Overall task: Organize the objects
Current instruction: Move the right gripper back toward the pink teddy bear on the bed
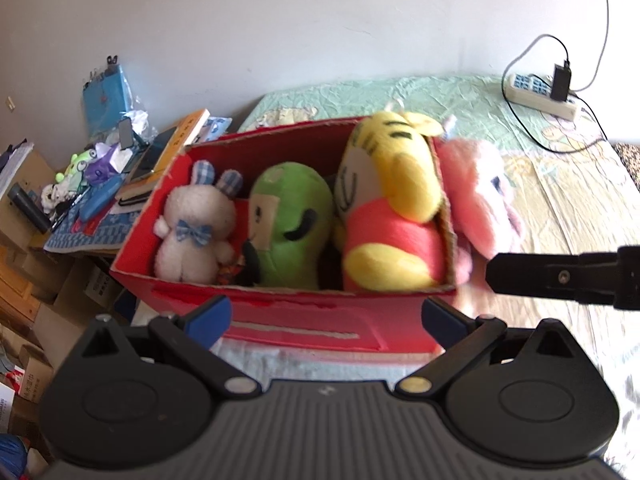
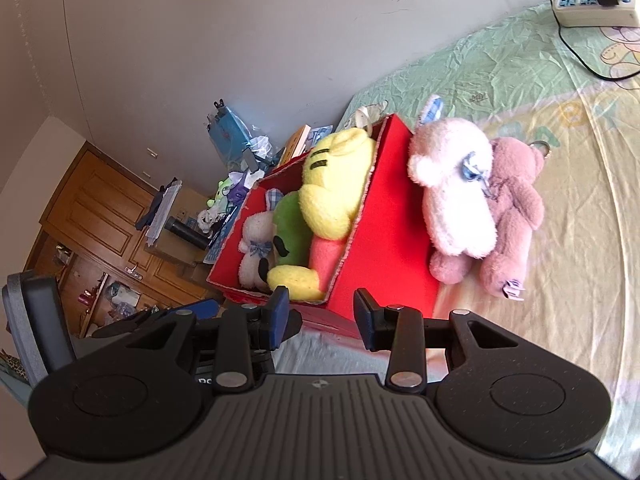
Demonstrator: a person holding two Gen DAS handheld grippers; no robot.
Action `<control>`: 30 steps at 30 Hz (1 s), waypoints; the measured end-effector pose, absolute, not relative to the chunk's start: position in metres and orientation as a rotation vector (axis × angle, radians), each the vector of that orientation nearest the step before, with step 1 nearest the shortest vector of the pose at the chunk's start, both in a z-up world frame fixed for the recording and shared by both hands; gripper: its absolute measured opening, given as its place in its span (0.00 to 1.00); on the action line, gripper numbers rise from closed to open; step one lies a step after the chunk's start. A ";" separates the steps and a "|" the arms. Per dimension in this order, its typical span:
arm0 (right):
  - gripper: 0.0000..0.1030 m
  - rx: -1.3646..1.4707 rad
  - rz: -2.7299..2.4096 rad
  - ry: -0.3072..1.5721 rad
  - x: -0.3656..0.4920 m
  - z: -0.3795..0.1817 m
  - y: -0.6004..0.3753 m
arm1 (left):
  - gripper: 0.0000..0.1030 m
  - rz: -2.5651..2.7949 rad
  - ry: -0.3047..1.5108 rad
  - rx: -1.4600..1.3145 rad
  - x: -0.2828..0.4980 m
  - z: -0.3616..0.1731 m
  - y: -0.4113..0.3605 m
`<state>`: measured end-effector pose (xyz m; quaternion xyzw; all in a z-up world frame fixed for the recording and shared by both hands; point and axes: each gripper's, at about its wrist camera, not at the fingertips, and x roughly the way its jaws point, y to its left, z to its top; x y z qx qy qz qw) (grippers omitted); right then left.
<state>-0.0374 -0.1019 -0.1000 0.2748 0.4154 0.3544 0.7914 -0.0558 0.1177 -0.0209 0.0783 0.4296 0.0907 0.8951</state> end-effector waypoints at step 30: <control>0.39 0.644 0.507 0.942 -0.014 -0.160 -0.165 | 0.98 -0.221 0.939 0.238 -0.058 -0.105 0.035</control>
